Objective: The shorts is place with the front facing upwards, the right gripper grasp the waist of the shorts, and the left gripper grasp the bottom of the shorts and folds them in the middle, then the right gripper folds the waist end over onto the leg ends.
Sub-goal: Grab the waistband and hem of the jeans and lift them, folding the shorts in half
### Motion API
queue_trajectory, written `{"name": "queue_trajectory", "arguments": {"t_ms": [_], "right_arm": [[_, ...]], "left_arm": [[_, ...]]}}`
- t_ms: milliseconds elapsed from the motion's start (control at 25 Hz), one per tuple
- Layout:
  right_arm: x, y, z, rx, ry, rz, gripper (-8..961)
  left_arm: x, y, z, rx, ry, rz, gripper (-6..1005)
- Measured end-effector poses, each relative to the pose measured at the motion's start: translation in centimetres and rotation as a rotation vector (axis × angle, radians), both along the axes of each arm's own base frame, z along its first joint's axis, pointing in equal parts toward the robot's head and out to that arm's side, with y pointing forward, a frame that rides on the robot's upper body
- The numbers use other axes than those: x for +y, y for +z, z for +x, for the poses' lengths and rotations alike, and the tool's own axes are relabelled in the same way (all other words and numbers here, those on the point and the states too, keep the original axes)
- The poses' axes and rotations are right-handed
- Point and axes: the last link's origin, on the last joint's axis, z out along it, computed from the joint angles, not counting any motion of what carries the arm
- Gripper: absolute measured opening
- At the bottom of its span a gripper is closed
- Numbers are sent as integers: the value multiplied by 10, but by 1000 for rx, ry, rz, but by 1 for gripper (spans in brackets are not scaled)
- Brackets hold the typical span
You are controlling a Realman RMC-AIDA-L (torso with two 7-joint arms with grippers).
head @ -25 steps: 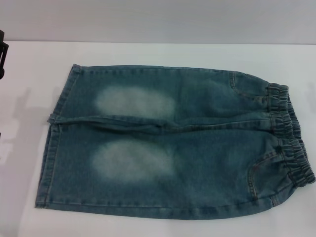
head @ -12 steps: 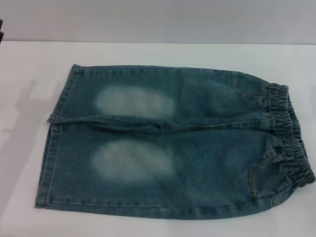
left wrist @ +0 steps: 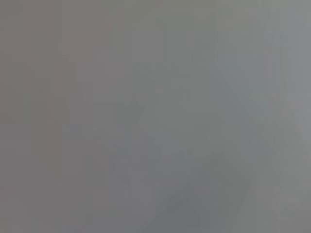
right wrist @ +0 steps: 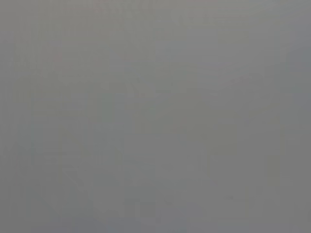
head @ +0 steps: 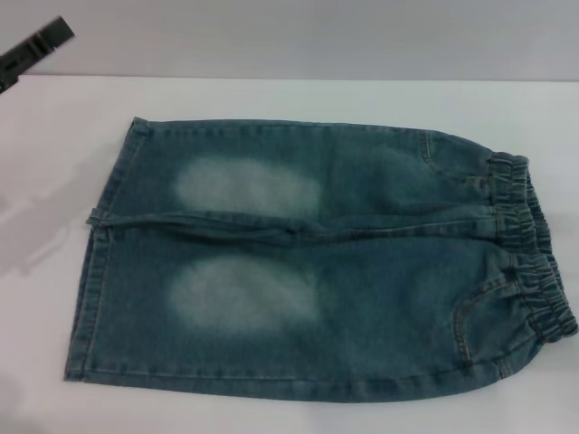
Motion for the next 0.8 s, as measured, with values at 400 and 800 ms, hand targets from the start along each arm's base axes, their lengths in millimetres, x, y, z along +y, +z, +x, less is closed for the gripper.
{"name": "queue_trajectory", "arguments": {"t_ms": [400, 800], "right_arm": [[0, 11, 21, -28, -113, 7, 749], [6, 33, 40, -24, -221, 58, 748]], "left_arm": [[-12, 15, 21, 187, 3, -555, 769], [-35, -7, 14, 202, 263, -981, 765]]}}
